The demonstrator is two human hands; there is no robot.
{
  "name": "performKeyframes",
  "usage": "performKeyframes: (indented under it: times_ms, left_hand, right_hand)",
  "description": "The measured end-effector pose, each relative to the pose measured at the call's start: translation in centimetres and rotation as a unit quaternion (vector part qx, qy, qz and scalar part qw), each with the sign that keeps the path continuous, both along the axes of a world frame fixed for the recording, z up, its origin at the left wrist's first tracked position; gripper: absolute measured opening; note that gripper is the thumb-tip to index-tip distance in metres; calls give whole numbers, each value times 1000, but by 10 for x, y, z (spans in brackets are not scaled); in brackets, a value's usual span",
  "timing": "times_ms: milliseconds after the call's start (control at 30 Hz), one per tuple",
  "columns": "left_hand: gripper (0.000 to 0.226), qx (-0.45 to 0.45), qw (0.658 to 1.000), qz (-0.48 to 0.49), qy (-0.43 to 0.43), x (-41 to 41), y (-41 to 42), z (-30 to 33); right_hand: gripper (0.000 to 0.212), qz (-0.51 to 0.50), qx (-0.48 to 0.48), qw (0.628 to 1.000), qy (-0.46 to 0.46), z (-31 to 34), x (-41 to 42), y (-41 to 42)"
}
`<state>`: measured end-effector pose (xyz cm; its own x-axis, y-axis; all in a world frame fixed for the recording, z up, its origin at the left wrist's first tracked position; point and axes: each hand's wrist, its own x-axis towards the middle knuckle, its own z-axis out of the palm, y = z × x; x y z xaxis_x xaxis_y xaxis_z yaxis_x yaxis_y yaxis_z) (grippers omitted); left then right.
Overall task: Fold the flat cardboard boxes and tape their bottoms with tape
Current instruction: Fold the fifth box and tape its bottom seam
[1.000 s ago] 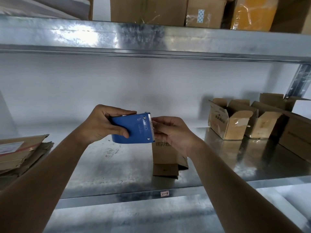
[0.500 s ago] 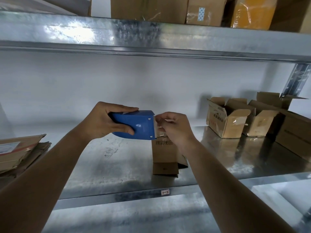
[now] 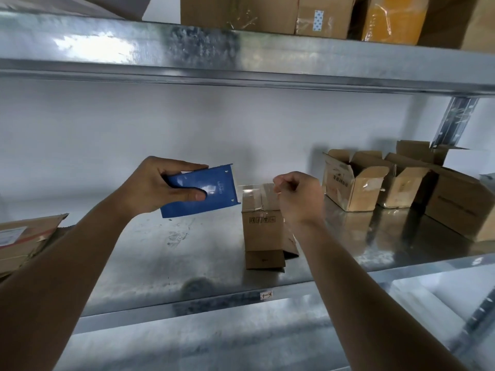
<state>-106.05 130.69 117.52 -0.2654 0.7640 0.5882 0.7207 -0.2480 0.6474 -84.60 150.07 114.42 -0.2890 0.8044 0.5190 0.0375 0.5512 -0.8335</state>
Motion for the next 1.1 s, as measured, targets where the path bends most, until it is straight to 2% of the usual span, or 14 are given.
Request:
performKeyframes:
  times_ms: [333, 600, 700, 933, 1100]
  left_hand:
    - [51, -88, 996, 12, 15, -5, 0, -11]
    - [53, -105, 994, 19, 14, -9, 5, -25]
    - [51, -114, 993, 20, 6, -13, 6, -30]
    - [48, -129, 991, 28, -12, -18, 13, -38]
    - [53, -139, 990, 40, 1, -18, 23, -40]
  right_hand:
    - [31, -89, -24, 994, -60, -33, 36, 12]
    - [35, -49, -38, 997, -41, -60, 36, 22]
    - [31, -28, -66, 997, -23, -62, 31, 26]
    - [11, 39, -208, 977, 32, -58, 28, 28]
    - [8, 51, -212, 976, 21, -63, 19, 33]
